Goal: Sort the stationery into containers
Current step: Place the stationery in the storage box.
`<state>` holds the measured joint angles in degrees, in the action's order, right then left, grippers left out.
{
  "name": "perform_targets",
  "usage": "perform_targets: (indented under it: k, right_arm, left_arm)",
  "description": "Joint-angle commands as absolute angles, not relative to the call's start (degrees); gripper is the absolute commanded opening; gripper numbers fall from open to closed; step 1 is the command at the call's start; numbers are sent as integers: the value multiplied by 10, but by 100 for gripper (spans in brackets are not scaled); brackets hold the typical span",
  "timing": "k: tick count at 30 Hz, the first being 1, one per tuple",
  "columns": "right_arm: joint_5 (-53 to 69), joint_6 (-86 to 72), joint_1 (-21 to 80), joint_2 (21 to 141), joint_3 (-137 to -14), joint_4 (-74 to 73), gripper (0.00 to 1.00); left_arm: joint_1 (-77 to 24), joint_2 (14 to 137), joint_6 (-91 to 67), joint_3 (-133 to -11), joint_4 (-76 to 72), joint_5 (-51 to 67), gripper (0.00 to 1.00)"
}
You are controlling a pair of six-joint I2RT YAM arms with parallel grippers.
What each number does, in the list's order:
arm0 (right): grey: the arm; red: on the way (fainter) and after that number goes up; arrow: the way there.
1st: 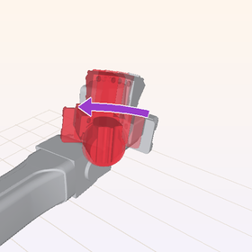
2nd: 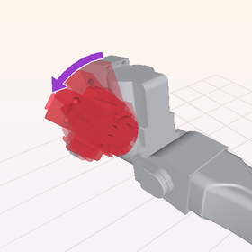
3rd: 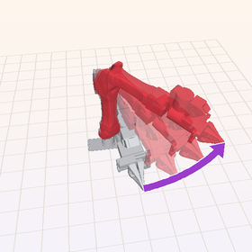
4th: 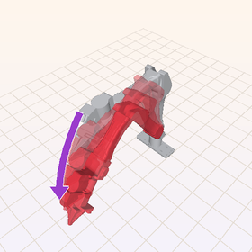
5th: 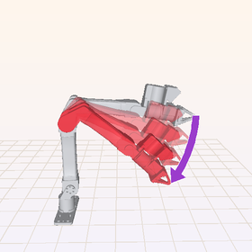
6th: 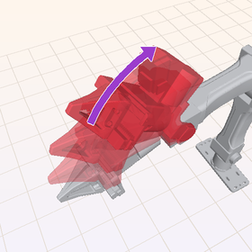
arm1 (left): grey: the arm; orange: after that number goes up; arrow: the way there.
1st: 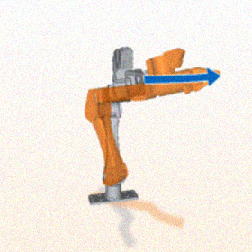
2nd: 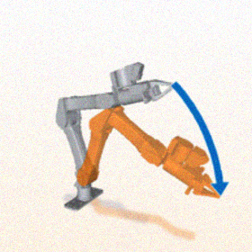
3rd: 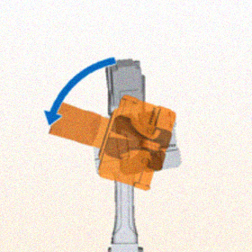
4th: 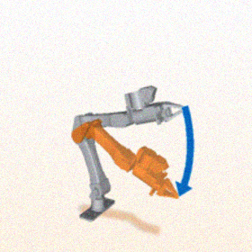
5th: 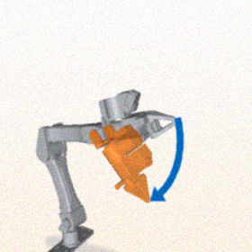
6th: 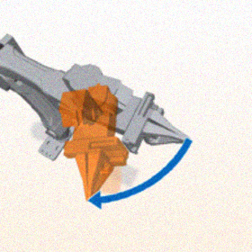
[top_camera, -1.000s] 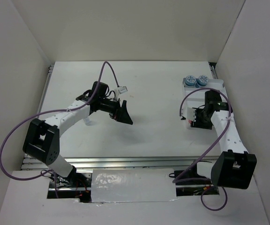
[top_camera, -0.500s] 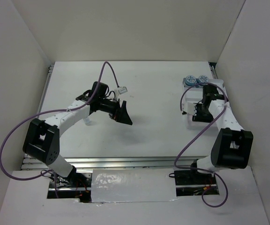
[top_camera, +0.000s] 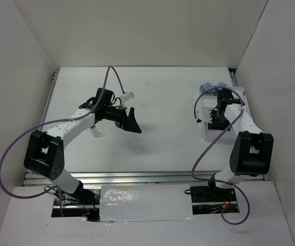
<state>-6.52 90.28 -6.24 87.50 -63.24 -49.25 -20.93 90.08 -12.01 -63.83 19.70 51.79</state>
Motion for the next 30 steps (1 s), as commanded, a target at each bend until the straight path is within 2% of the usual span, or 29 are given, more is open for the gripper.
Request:
perform_targets:
  k: [1, 6, 20, 22, 30]
  right_arm:
    - [-84, 906, -54, 882, -661, -492, 25]
    - [-118, 918, -43, 877, -639, -476, 39]
    - [-150, 911, -32, 875, -610, -428, 61]
    - [-152, 911, -31, 874, -603, -418, 69]
    - [-139, 889, -25, 867, -619, -430, 70]
  left_arm:
    - [-190, 869, -115, -636, 197, 519, 99]
    - [-178, 854, -118, -623, 196, 517, 99]
    - [-156, 816, -127, -599, 188, 488, 99]
    - [-149, 806, -135, -592, 178, 474, 99]
    - [-140, 748, -140, -584, 171, 402, 99]
